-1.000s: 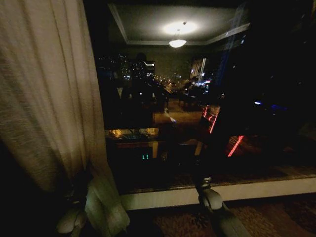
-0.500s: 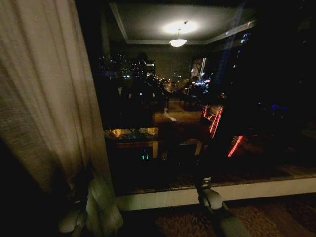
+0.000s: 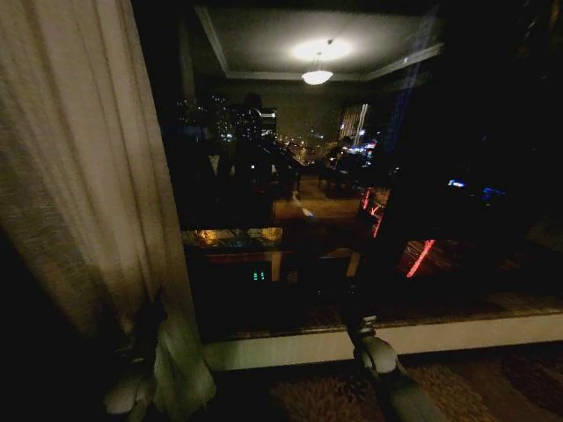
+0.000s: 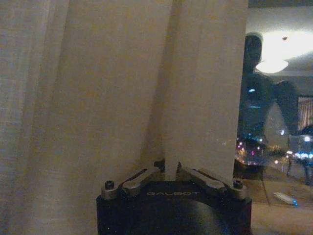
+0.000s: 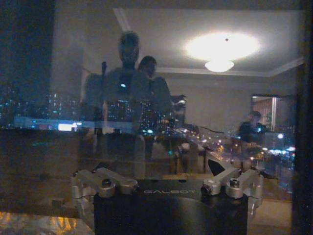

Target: Open the curtains by pulling them apart, changing their state from closed to fully open.

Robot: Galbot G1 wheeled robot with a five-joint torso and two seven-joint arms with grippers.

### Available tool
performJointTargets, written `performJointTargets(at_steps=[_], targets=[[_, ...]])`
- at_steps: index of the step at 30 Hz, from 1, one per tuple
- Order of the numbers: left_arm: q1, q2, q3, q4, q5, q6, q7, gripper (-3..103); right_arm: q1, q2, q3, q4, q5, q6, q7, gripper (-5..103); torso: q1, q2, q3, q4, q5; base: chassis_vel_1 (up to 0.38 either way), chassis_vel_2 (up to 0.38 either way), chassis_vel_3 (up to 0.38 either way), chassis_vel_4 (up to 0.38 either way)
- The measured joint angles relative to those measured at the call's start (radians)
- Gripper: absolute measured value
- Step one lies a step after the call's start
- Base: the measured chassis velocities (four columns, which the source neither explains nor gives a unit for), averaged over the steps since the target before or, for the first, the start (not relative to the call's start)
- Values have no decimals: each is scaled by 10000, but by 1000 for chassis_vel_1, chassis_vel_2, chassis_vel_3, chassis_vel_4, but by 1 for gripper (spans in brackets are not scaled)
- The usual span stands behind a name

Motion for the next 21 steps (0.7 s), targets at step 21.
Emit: performJointTargets(at_steps=[21], targets=[[-745, 37, 129, 541, -131, 559, -1282, 0, 0, 2, -1, 0, 0, -1, -1, 100, 3, -2, 1, 1, -3, -4, -1, 1, 5]])
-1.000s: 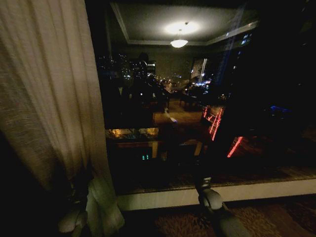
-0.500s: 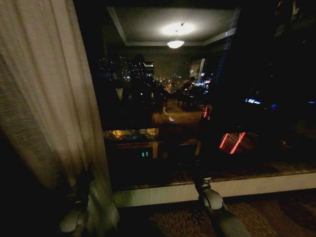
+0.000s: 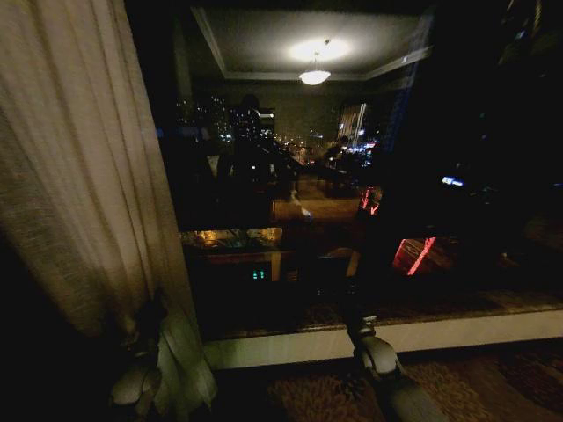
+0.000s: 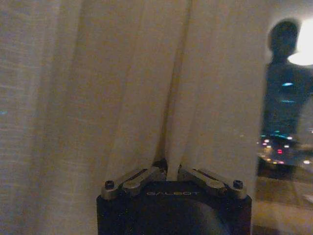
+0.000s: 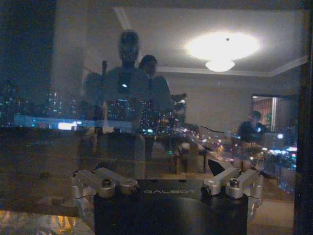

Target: Open the curtains by pulling them apart, changing their state from closed to fully open.

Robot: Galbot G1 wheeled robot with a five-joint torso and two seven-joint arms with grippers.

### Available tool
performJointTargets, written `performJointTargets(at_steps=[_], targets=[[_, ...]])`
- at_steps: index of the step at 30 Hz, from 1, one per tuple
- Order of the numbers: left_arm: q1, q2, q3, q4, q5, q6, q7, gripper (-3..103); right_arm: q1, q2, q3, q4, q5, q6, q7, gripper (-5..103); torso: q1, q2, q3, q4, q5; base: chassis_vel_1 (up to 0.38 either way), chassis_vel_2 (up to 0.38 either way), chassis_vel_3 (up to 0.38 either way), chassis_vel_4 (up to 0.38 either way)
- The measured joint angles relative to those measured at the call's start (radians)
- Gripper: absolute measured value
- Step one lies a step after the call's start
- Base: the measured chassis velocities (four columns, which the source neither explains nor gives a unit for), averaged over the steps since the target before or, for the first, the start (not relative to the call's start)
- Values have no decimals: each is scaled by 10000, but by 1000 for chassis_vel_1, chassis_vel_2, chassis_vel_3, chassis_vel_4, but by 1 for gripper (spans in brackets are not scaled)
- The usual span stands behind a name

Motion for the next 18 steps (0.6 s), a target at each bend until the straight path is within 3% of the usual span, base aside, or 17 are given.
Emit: performJointTargets(at_steps=[4, 18], targets=[[-417, 81, -313, 263, -395, 325, -620, 0, 0, 0, 0, 0, 0, 0, -1, 100, 1, -1, 1, 0, 0, 0, 0, 0, 0], [-1667, 622, -1189, 2140, -466, 12, -1040, 0, 0, 0, 0, 0, 0, 0, -1, 100, 1, -1, 1, 2, -3, 0, 0, 0, 0]])
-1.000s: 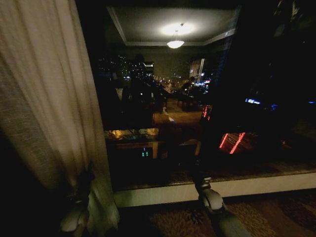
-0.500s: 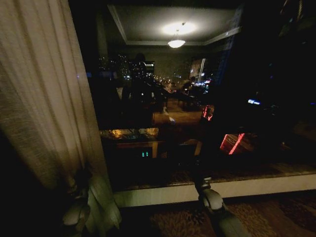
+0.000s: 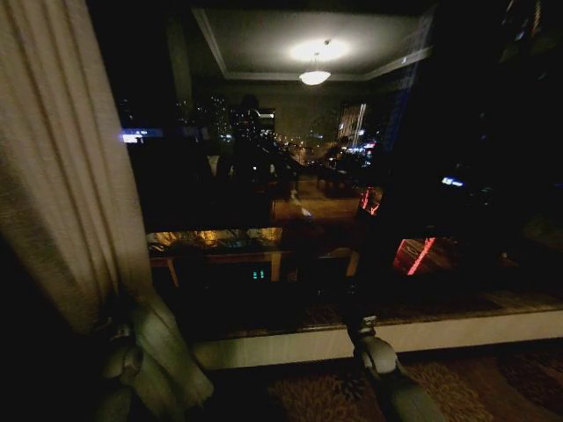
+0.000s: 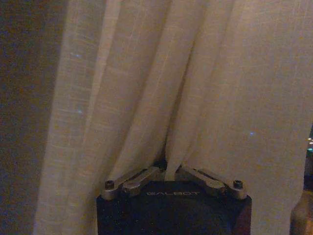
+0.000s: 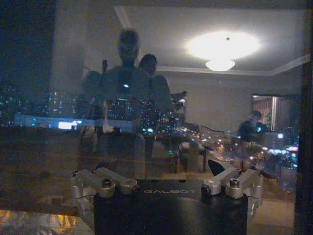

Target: Open the curtains by pulling them apart, changing their state from closed to fully open.

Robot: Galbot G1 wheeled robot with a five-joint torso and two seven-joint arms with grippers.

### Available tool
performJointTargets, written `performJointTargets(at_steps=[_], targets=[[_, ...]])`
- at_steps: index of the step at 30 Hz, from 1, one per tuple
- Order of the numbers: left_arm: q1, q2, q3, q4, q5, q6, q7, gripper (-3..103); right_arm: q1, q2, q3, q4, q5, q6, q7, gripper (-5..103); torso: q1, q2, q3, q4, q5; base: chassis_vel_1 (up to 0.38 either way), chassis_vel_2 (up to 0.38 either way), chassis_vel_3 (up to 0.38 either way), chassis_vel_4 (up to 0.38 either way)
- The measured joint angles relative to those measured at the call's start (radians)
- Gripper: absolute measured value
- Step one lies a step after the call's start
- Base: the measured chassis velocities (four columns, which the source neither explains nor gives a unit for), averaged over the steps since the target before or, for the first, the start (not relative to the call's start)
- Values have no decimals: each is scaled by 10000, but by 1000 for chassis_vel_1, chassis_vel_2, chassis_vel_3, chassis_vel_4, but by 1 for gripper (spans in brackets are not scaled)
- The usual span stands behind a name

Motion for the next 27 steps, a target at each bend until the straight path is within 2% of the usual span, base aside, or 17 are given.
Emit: performJointTargets(at_steps=[15, 22, 27], targets=[[-1679, 1127, -878, 2551, 432, -330, -374, 0, 0, 0, 0, 0, 0, 0, -1, 100, 0, 0, 0, 0, 4, 0, 0, 0, 0], [-1890, 1262, -889, 3030, 576, -441, -463, 0, 0, 0, 0, 0, 0, 0, -1, 100, 0, -1, 0, -1, 2, 0, 0, 0, 0], [-2286, 1404, -1041, 3712, 727, -465, -975, 0, 0, 0, 0, 0, 0, 0, 0, 100, -1, -1, 0, -3, 2, 0, 0, 0, 0]])
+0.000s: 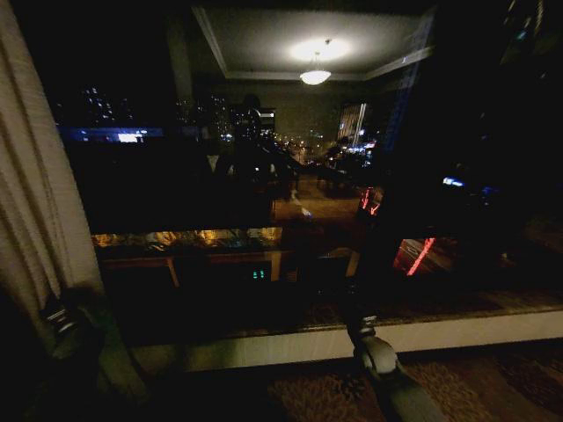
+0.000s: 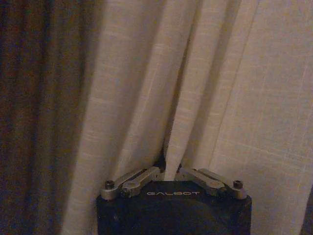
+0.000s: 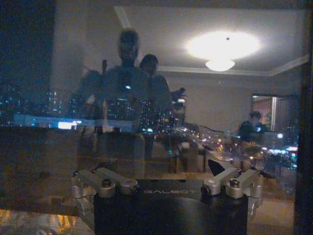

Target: Open the curtains by pulling them apart, changing their state from closed to fully open.

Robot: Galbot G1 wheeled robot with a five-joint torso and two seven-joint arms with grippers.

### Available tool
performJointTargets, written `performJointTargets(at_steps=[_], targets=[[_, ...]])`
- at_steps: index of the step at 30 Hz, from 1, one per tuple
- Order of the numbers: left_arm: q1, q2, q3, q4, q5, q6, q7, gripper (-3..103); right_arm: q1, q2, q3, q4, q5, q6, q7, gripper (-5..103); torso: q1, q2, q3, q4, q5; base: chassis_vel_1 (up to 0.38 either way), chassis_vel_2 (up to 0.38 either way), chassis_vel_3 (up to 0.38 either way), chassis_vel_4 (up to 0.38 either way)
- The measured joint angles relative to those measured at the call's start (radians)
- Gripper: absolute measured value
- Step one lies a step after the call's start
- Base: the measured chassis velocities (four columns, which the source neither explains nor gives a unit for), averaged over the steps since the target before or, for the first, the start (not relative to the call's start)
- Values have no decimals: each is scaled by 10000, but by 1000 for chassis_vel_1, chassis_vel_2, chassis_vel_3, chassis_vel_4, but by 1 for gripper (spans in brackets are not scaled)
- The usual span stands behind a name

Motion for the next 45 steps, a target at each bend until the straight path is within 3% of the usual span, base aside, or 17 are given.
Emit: performJointTargets(at_steps=[7, 9, 15, 20, 21, 24, 26, 29, 30, 31, 36, 37, 39, 41, 42, 44, 45], targets=[[-302, 563, -109, 901, 445, -322, -357, 0, 2, 0, -1, 0, -1, 0, -2, 100, 1, 1, -1, 2, -12, 0, 0, 0, 0], [-136, 529, -87, 642, 453, -292, -274, 0, 0, 0, -1, 0, 0, 0, -1, 100, 2, 0, 0, 0, 3, 0, 0, 0, 0], [371, 208, -58, -192, 417, -64, -24, 0, 0, 0, -1, 0, 0, 0, -1, 100, 0, 1, -1, 4, 1, 0, 0, 0, 0], [1370, -563, 82, -1850, 366, 311, 300, 22, 0, 0, 0, 0, 0, 0, -1, 100, -1, 1, -1, 5, 2, 0, 0, 0, 0], [1370, -563, 82, -1850, 366, 311, 300, 22, 0, 0, 0, 0, 0, 0, -1, 100, -1, 1, -1, 5, 2, 0, 0, 0, 0], [1917, -1143, 287, -3080, 373, 560, 282, 38, 0, 0, 0, 0, 0, 0, -1, 100, -1, 1, -1, 1, 2, 0, 0, 0, 0], [2076, -1274, 361, -3419, 401, 617, 248, 38, 0, 0, 0, 0, 0, 0, -1, 100, -1, 1, -1, 1, 4, 0, 0, 0, 0], [2699, -1678, 497, -4457, 665, 796, 140, 54, 0, 0, 0, 0, 0, 0, -1, 100, 0, 1, -1, 2, 3, 0, 0, 0, 0], [2956, -1818, 538, -4839, 760, 852, 91, 54, 0, 0, 0, 0, 0, 0, -1, 100, -1, 1, -1, 3, 5, 0, 0, 0, 0], [2956, -1818, 538, -4839, 760, 852, 91, 54, 0, 0, 0, 0, 0, 0, -1, 100, -1, 1, -1, 3, 5, 0, 0, 0, 0], [4157, -2334, 694, -6358, 1182, 810, 75, 81, 0, 0, 0, 0, 0, 0, 0, 100, -1, 2, -1, 3, 4, 0, 0, 0, 0], [4157, -2334, 694, -6358, 1182, 810, 75, 81, 0, 0, 0, 0, 0, 0, 0, 100, -1, 2, -1, 3, 4, 0, 0, 0, 0], [4571, -2451, 783, -6805, 1200, 577, 293, 86, 0, 0, 0, 0, 0, 0, -1, 100, -1, 2, -1, 3, 3, 0, 0, 0, 0], [5127, -2567, 866, -7298, 1188, 124, 983, 97, 0, 0, 1, 0, 0, 1, 0, 100, -1, 2, -1, 3, 3, 0, 0, 0, 0], [5337, -2611, 875, -7471, 1164, -133, 1423, 99, 0, 0, 0, 0, 0, 1, 0, 100, -1, 2, -1, 3, 3, 0, 0, 0, 0], [5447, -2628, 877, -7554, 1094, -279, 1695, 99, 1, 0, 1, -1, 0, 1, 0, 100, -1, 2, -2, 4, 3, 0, 0, 0, 0], [5711, -2641, 915, -7790, 497, -669, 2828, 100, 0, 0, 0, 0, 0, 0, 0, 100, -1, 3, -2, 4, 2, 0, 0, 0, 0]])
